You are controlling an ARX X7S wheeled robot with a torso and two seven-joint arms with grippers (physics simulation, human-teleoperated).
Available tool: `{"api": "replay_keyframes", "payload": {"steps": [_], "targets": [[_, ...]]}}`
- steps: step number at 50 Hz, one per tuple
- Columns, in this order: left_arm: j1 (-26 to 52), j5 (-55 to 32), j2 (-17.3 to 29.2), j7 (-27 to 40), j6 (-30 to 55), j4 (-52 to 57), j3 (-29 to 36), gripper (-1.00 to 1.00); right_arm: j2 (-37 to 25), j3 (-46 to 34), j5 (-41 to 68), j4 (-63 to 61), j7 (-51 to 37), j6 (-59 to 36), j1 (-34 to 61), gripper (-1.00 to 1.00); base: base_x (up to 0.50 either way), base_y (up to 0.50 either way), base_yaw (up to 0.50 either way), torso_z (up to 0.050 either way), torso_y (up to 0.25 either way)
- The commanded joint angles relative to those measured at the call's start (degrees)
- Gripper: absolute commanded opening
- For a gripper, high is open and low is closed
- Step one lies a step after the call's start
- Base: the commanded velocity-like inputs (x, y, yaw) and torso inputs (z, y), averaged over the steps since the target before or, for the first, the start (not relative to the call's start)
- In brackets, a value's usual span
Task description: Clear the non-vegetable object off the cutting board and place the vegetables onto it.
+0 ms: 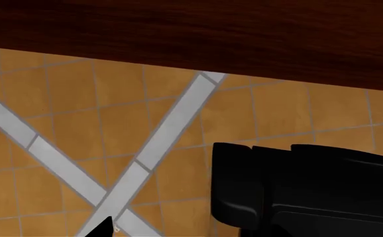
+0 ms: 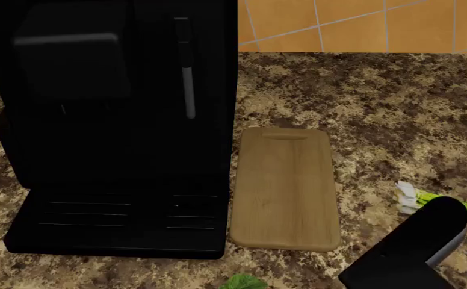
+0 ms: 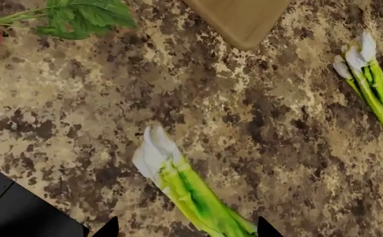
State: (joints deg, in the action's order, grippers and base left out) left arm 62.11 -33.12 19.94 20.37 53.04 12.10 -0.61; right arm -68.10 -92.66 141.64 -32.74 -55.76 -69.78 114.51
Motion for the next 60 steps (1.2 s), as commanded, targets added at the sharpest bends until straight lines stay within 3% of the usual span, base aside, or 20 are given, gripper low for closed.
{"api": "replay_keyframes", "payload": {"steps": [1,40,41,60], "targets": [[-1.29,-1.26,-0.70,-1.19,0.12,-1.78,1.30,1.00,1.84,1.81,-8.13,3.03,6.32,-4.14,-3.11,1.00,0.00,0.00,0.00,0.000,0.000],[-0.75,-2.07,0.07,-0.26,0.41,-1.63,0.81,1.00,1.75,1.62,-24.67,4.45,19.86,1.22,-18.23,1.00,0.01,0.00,0.00,0.000,0.000],[-0.81,-2.13,0.09,-0.25,0.43,-1.56,0.79,1.00,1.71,1.57,-24.71,4.56,19.64,1.16,-18.18,-1.00,0.00,0.00,-0.01,0.000,0.000],[-0.23,-2.38,0.28,-0.05,0.03,-2.07,0.60,1.00,7.61,5.21,-22.78,14.68,21.60,-9.02,-4.97,-1.00,0.01,0.00,0.00,-0.002,0.000]]}}
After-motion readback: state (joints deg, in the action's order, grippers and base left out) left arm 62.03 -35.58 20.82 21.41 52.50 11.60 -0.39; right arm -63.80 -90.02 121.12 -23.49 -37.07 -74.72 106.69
